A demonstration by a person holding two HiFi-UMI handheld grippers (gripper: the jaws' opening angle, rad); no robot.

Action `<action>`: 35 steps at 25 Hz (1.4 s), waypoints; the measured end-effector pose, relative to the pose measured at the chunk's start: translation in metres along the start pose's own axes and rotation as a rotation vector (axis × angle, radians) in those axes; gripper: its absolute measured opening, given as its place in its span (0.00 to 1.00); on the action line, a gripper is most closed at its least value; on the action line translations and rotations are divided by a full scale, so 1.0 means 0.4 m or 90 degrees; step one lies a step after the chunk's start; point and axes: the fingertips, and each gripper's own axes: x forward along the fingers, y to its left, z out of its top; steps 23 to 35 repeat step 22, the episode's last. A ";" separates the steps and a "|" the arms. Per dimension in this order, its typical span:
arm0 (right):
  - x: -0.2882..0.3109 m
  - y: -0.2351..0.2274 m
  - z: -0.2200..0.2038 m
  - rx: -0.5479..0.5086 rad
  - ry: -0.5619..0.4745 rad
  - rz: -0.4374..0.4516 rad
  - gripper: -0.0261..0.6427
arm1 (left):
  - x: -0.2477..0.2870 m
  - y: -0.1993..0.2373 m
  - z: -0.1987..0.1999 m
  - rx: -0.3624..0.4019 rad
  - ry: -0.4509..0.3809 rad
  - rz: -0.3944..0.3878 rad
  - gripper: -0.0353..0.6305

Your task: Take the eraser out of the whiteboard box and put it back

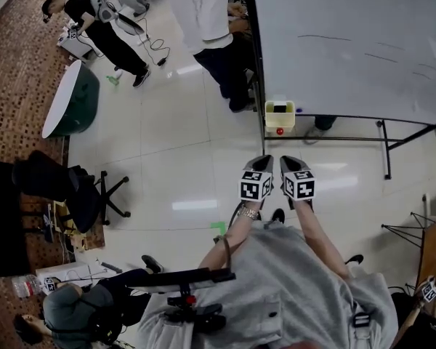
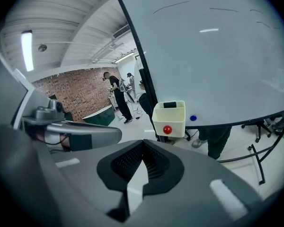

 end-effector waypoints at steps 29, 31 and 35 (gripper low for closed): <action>0.001 0.046 0.035 0.006 -0.005 -0.019 0.04 | 0.003 -0.001 0.021 0.017 0.018 -0.038 0.06; 0.001 0.046 0.035 0.006 -0.005 -0.019 0.04 | 0.003 -0.001 0.021 0.017 0.018 -0.038 0.06; 0.001 0.046 0.035 0.006 -0.005 -0.019 0.04 | 0.003 -0.001 0.021 0.017 0.018 -0.038 0.06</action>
